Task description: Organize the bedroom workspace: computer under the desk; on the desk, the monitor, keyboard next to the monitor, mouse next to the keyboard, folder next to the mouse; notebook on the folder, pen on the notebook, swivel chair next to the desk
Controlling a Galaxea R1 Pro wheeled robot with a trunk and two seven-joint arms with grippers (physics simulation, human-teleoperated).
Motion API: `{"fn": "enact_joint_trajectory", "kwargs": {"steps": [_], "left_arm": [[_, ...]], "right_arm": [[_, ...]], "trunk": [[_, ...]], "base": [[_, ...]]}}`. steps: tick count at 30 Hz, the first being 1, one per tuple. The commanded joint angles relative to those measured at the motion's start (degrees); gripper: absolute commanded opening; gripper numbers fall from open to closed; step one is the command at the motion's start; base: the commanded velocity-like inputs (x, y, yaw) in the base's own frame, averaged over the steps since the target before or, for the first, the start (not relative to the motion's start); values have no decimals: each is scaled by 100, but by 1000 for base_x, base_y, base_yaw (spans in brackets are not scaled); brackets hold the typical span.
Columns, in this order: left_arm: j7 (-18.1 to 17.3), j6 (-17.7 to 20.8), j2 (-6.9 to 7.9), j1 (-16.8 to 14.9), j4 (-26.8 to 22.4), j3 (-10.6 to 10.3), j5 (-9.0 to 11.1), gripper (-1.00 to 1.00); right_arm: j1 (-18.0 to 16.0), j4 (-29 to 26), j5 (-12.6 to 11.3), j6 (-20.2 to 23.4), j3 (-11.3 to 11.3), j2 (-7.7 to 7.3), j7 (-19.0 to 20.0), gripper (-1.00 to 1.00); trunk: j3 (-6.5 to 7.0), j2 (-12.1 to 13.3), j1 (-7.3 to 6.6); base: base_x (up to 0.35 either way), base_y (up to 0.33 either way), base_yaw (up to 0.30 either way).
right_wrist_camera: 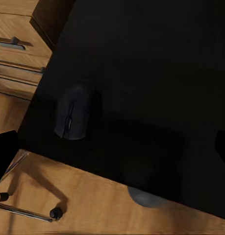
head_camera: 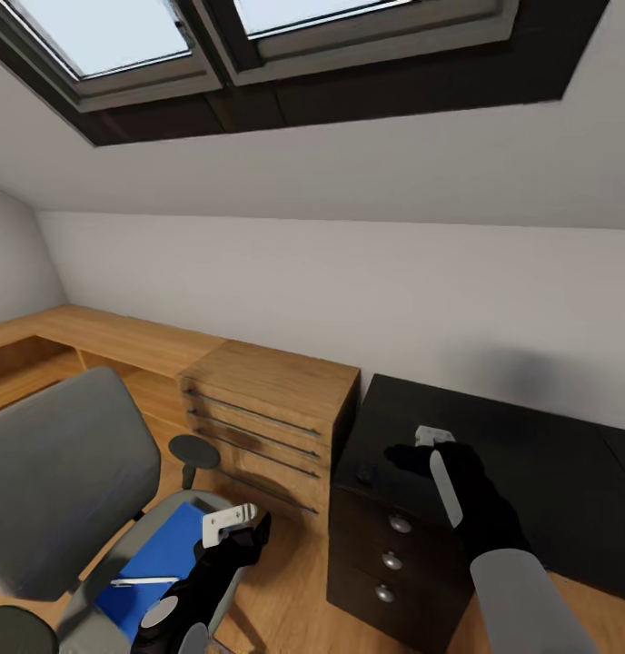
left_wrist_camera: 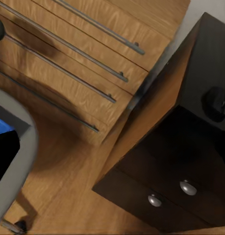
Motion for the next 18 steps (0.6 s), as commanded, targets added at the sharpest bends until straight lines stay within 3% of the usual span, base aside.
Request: {"fn": "enact_joint_trajectory", "kwargs": {"steps": [1,6,11,15,18], "left_arm": [[51,18,2,-2,-11,-6,61,100],[51,18,2,-2,-11,-7,61,100],[51,18,2,-2,27,-13,67,100],[63,3,2,-2,167,-7,59,100],[70,-12,7,-2,301,1,47,100]], "right_arm": [[0,-4,-43,15,-17,8,-15,100],[54,-2,-31,-18,-8,38,-8,100],[272,7,4,-533,15,262,-110,100],[364,13,-3,-729,31,360,-482,100],[617,26,-2,-1090,43,385,-646,100]], "trunk": [[-2,-5,-3],[17,-5,-3],[30,-5,-3],[39,-5,-3],[42,-5,-3]], "base": [[-335,40,-268],[-337,80,-269],[-316,68,-277],[-145,17,-280],[-25,3,-282]]}}
